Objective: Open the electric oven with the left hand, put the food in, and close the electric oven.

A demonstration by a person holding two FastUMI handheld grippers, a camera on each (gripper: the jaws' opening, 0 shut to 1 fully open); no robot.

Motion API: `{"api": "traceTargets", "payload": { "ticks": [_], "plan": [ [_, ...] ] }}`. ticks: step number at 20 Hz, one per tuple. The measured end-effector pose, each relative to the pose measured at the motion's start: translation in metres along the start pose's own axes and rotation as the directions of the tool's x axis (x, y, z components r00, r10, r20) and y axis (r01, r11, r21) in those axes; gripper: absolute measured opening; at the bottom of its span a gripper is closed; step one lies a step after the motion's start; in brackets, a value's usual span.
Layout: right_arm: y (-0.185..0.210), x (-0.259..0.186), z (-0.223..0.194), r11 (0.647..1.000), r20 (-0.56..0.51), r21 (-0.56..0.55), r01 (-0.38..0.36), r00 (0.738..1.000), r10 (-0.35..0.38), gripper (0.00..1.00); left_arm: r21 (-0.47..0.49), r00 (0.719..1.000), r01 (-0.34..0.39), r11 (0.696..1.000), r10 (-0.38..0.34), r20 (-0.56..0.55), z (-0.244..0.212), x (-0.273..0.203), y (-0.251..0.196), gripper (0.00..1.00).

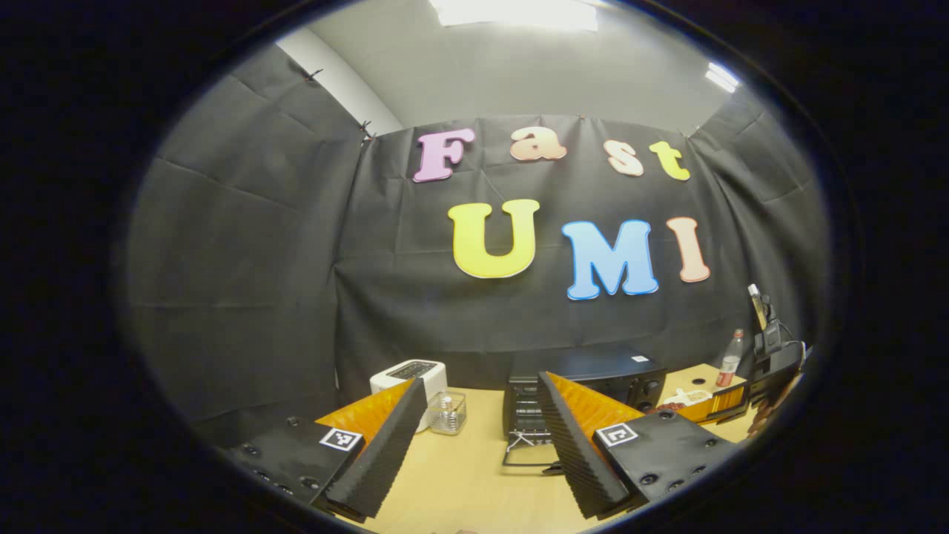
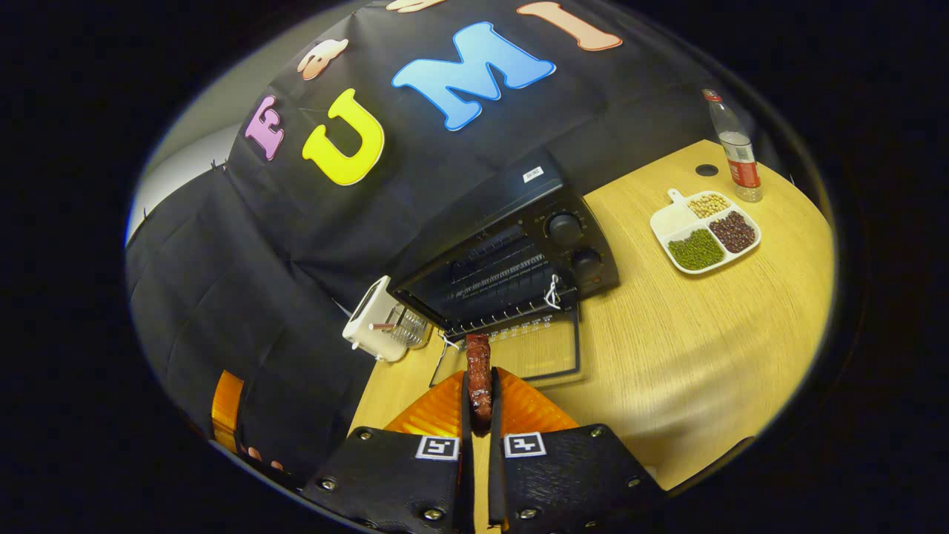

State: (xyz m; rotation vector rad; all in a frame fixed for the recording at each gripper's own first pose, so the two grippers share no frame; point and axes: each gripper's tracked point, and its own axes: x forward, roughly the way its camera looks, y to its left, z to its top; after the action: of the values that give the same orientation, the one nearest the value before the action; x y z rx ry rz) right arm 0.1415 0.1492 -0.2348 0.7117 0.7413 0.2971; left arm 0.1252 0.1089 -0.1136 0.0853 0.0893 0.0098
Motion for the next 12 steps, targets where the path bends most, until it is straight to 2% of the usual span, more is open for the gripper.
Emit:
{"api": "traceTargets", "payload": {
  "ticks": [2, 4, 11, 12],
  "plan": [
    [0.007, 0.021, 0.007, 1.000, 0.018, 0.003, 0.000, 1.000, 0.000, 0.08, 0.013, 1.000, -0.011, 1.000, 0.011, -0.006, -0.005, 0.011, 0.013, 0.99],
    [0.011, 0.041, 0.014, 1.000, 0.033, 0.008, -0.001, 0.999, 0.001, 0.08, 0.022, 1.000, -0.025, 0.999, 0.025, -0.019, -0.009, 0.020, 0.026, 0.94],
    [0.013, 0.111, 0.033, 0.999, 0.087, 0.052, -0.002, 0.996, -0.002, 0.07, 0.055, 0.996, -0.057, 0.997, 0.060, -0.064, -0.028, 0.044, 0.058, 0.95],
    [0.013, 0.118, 0.035, 0.999, 0.090, 0.051, -0.005, 0.996, 0.000, 0.08, 0.059, 0.995, -0.059, 0.997, 0.063, -0.071, -0.030, 0.048, 0.060, 0.99]
  ]
}}
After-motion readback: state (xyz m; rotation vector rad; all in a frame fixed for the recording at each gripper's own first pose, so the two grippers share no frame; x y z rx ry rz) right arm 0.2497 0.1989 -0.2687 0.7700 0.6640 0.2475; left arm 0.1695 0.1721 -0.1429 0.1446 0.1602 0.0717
